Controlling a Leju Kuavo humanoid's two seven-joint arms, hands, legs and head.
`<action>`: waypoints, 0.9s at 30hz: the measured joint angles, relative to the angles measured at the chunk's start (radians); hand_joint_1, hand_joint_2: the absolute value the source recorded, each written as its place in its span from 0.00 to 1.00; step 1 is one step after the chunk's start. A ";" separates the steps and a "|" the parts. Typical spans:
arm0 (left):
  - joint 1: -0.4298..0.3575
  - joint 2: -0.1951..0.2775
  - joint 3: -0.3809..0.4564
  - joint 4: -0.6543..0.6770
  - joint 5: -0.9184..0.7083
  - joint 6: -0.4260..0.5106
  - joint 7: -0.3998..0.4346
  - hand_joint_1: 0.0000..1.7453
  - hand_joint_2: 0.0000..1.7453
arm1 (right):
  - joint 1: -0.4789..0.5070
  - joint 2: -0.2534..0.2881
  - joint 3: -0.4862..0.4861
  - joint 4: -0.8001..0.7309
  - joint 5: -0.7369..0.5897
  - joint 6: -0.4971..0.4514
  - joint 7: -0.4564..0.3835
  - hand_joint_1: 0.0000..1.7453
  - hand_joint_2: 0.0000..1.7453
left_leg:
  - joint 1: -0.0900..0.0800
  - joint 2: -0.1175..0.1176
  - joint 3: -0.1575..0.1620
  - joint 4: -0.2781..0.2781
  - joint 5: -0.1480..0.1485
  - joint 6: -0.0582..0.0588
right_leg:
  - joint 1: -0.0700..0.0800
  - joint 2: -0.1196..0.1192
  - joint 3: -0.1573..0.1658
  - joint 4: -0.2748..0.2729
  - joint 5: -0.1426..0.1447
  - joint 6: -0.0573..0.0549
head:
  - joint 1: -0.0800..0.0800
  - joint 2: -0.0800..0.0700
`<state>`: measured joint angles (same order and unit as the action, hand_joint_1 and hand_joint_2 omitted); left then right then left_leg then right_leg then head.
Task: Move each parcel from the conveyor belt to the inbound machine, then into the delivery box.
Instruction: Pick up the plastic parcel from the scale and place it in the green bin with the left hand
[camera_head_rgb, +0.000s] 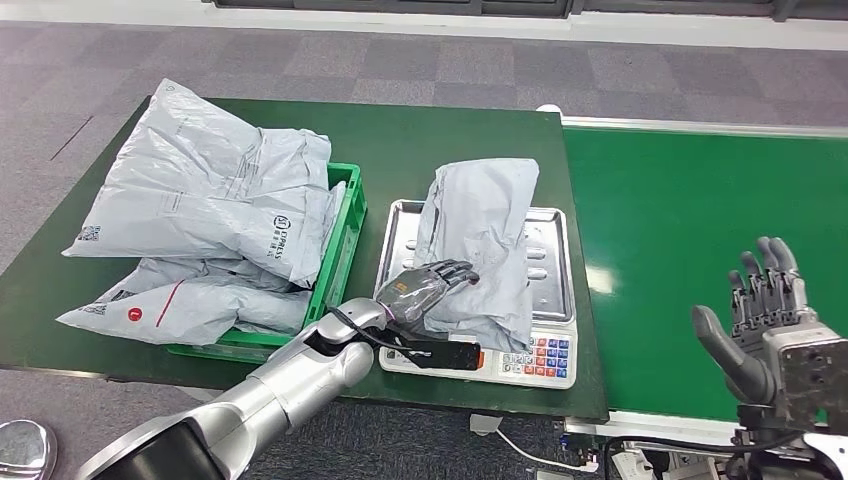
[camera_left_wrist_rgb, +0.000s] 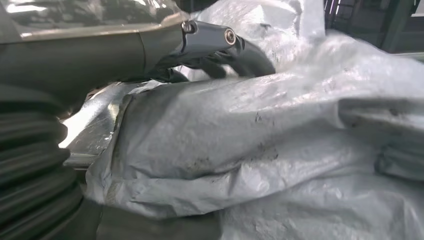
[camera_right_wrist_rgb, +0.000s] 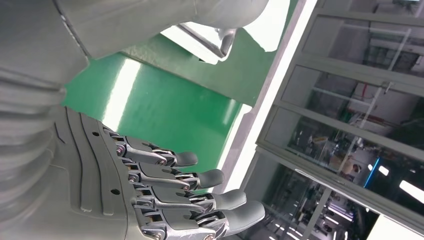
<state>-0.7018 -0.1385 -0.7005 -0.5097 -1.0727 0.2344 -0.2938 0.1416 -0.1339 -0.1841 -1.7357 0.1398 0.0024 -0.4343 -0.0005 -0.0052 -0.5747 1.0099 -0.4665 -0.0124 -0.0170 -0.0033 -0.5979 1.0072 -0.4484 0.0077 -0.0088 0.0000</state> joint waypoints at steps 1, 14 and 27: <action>-0.001 0.000 0.001 0.000 0.000 -0.001 -0.001 1.00 1.00 | 0.000 -0.001 0.000 0.000 -0.002 0.000 0.000 0.00 1.00 | 0.000 0.000 0.000 0.000 0.000 0.000 | 0.000 0.000 0.000 0.000 0.000 0.000 | 0.000 0.000; -0.012 0.000 0.004 0.000 -0.014 -0.002 -0.001 0.96 1.00 | 0.010 -0.002 0.001 0.000 -0.008 -0.003 -0.002 0.00 1.00 | 0.000 0.000 0.002 0.000 0.000 0.000 | 0.000 0.000 0.001 0.000 0.000 0.000 | 0.000 0.000; -0.019 -0.002 0.004 0.000 -0.017 -0.011 -0.012 1.00 1.00 | 0.014 -0.014 0.003 0.000 -0.033 -0.014 -0.004 0.00 1.00 | 0.000 0.000 0.001 0.000 0.000 0.000 | 0.000 0.000 0.001 0.000 0.000 0.000 | 0.000 0.000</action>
<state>-0.7206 -0.1402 -0.6961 -0.5097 -1.0897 0.2232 -0.3059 0.1555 -0.1482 -0.1814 -1.7357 0.1071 -0.0120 -0.4379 -0.0004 -0.0051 -0.5733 1.0099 -0.4665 -0.0125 -0.0169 -0.0029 -0.5969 1.0071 -0.4483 0.0076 -0.0088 0.0000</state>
